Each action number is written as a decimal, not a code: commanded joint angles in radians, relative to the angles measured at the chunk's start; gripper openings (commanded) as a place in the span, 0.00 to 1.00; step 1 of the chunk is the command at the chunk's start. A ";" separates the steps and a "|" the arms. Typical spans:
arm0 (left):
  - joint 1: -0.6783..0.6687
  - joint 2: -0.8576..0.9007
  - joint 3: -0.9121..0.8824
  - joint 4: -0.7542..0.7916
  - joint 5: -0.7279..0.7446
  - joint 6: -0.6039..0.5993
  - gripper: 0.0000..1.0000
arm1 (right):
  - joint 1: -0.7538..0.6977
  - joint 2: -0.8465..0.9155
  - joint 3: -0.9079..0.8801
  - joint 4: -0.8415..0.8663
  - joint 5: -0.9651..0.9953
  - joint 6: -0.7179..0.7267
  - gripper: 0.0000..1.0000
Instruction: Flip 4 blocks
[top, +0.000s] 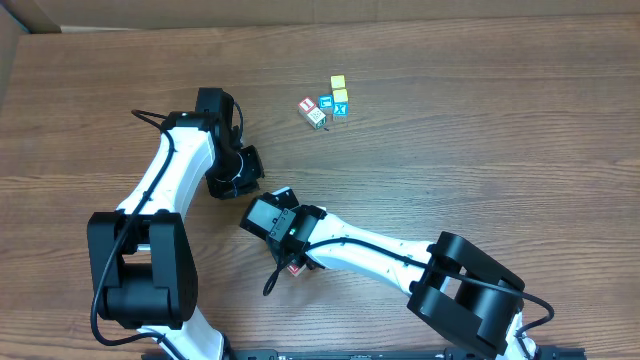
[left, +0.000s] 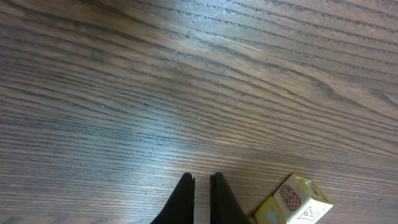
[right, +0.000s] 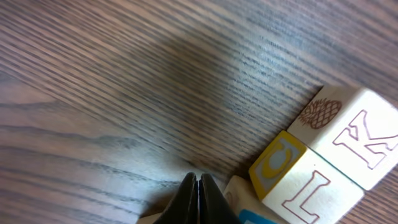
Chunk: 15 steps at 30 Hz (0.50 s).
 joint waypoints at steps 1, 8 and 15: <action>-0.003 0.009 -0.008 0.000 0.005 0.024 0.04 | -0.003 -0.013 0.085 -0.014 -0.037 -0.008 0.05; -0.003 0.009 -0.008 0.001 0.005 0.023 0.04 | 0.010 -0.014 0.119 -0.076 -0.235 -0.089 0.07; -0.003 0.009 -0.008 0.003 0.005 0.023 0.04 | 0.029 0.032 0.098 -0.081 -0.216 -0.082 0.07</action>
